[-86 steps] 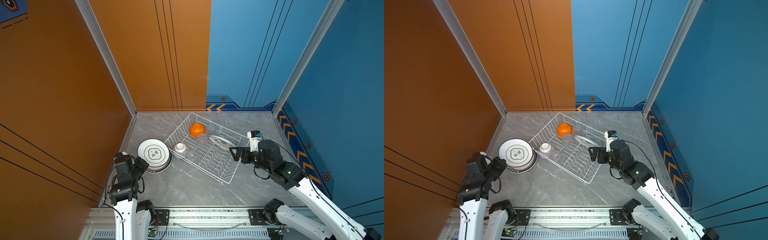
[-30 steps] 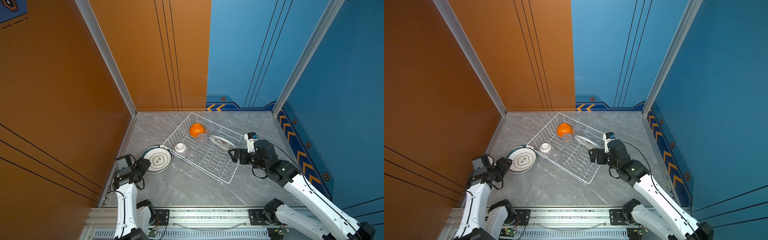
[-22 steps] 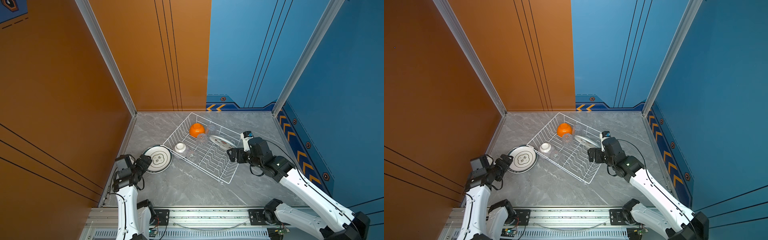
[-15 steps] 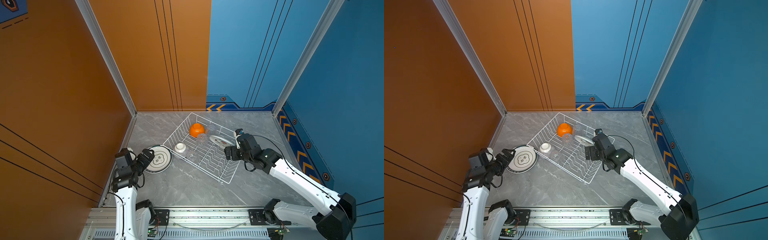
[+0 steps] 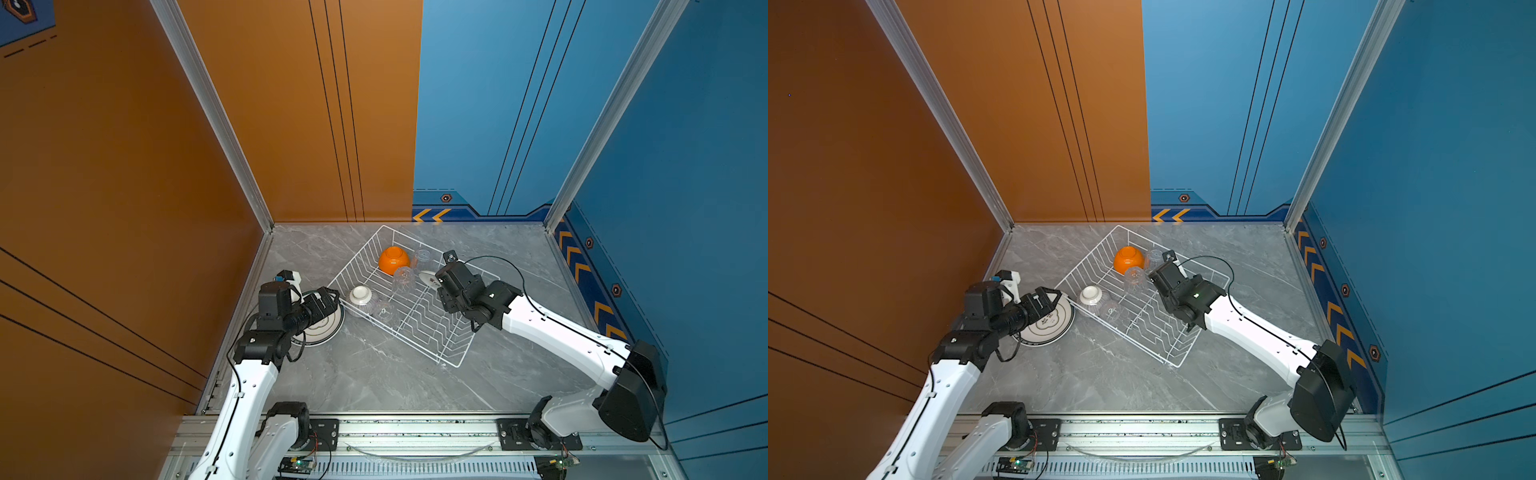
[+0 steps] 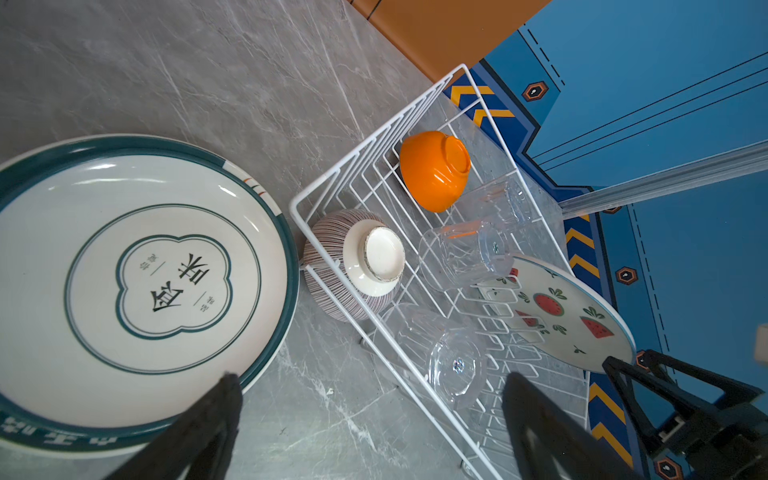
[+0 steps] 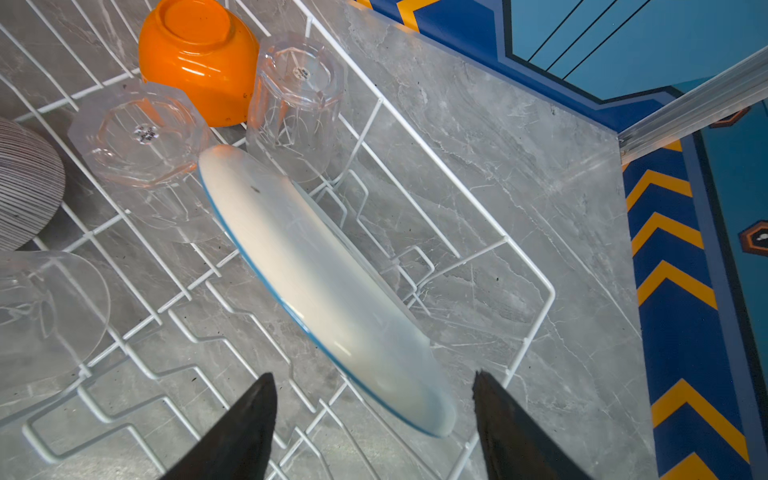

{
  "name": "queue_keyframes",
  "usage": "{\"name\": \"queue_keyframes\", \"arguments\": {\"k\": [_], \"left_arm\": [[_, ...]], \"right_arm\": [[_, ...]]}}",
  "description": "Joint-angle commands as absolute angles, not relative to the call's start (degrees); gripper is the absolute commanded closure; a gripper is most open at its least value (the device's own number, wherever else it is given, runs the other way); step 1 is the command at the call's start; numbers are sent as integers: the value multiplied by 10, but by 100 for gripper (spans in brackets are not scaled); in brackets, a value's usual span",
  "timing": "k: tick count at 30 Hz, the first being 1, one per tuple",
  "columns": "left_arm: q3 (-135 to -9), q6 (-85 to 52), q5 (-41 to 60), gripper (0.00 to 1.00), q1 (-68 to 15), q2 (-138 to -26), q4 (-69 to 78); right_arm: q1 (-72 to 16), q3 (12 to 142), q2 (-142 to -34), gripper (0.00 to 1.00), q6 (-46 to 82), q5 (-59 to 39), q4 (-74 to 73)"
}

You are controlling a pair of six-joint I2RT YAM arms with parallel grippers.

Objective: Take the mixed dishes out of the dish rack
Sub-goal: 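Reach the right gripper to the next white plate while the left returns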

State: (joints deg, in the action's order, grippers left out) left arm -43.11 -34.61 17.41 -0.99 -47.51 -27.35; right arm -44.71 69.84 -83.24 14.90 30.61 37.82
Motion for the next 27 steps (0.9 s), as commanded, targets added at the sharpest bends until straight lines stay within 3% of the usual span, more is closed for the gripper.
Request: {"name": "queue_keyframes", "arguments": {"k": [1,3,7,10,13,27], "left_arm": [[-449,-326,131,2,-30,-476,-254],[-441,-329,118,2,-42,-475,-239],[-439,-334,115,2,-60,-478,-228],[-438,-336,105,2,-72,-477,-227],[-430,-341,96,2,-84,-476,-215],[-413,-356,74,2,-130,-492,-185]], "right_arm": [[-456,730,-856,30,130,364,418],[-463,739,-871,34,127,380,425],[-472,755,-896,55,137,400,441],[-473,757,-907,60,143,403,442],[-474,759,-913,72,150,412,446],[-458,749,-871,100,174,400,453]]}}
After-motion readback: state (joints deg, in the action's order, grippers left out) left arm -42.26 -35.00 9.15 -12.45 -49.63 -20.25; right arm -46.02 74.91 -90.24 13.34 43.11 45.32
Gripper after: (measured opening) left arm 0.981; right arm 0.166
